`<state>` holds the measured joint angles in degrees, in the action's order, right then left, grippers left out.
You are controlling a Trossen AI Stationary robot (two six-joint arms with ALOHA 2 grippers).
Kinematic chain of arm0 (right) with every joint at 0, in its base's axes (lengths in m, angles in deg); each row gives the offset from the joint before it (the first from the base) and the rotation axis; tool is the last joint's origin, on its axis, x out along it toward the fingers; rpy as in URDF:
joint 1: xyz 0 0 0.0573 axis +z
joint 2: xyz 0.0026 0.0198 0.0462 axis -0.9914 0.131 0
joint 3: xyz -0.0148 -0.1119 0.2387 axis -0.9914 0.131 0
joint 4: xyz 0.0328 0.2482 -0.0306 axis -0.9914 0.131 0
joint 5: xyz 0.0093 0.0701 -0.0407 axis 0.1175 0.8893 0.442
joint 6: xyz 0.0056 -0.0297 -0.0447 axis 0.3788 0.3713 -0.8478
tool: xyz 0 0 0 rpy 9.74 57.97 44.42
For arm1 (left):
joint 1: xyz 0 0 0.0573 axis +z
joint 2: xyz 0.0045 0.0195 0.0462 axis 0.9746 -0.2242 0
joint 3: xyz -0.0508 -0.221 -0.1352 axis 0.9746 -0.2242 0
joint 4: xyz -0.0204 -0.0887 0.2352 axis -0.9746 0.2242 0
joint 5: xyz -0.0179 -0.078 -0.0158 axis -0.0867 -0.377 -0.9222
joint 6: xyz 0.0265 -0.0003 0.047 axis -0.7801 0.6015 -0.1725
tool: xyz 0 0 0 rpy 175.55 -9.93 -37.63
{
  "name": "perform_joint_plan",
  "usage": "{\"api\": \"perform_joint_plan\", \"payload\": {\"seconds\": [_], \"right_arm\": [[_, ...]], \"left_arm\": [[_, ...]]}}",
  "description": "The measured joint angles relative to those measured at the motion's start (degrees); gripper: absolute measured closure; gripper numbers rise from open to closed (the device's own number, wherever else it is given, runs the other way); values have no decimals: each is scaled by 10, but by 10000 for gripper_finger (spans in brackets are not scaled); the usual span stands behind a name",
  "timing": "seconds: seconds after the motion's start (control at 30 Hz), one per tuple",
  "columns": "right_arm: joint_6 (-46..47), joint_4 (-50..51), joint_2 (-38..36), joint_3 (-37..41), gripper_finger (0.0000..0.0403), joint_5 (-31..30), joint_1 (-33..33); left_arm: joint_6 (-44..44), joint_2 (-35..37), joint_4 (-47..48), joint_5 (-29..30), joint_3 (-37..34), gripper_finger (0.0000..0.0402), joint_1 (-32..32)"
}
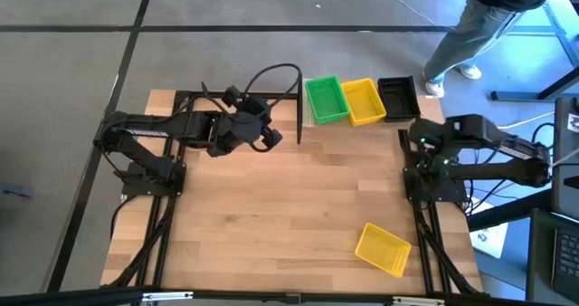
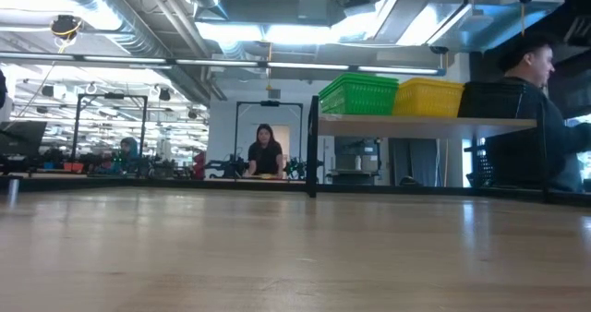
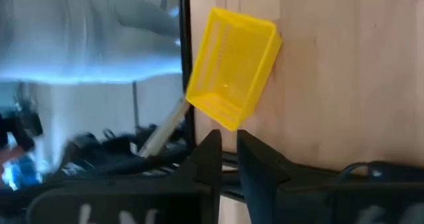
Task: Stack baskets on shelf by color
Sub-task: Stack the yellow bin on the yellow bins on the shelf
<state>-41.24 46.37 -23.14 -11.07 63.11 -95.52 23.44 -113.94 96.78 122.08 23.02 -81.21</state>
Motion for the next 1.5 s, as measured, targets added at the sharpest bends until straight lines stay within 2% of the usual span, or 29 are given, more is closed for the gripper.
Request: {"api": "perform_joint_plan", "payload": {"seconds": [0.13,0.27,0.5,0.63,0.77,0.93,1.23,1.33,1.5], "right_arm": [[-22,-46,1,38,354,-8,26],[-19,-128,17,38,354,-10,62],[37,-292,70,32,354,-87,155],[41,-267,101,32,354,-150,216],[99,-244,130,32,354,-184,258],[186,-246,171,32,354,-188,275],[173,-249,224,32,399,-174,287],[171,-249,242,32,386,-174,287],[169,-250,268,32,341,-189,287]], "left_arm": [[0,0,0,0,0,341,0],[0,0,0,0,0,341,0],[0,0,0,0,0,341,0],[0,0,0,0,0,341,0],[-4,0,0,0,0,341,0],[-5,0,0,0,0,341,0],[-5,0,0,0,0,341,0],[-5,0,0,-16,0,341,0],[-5,0,0,-62,0,341,0]]}}
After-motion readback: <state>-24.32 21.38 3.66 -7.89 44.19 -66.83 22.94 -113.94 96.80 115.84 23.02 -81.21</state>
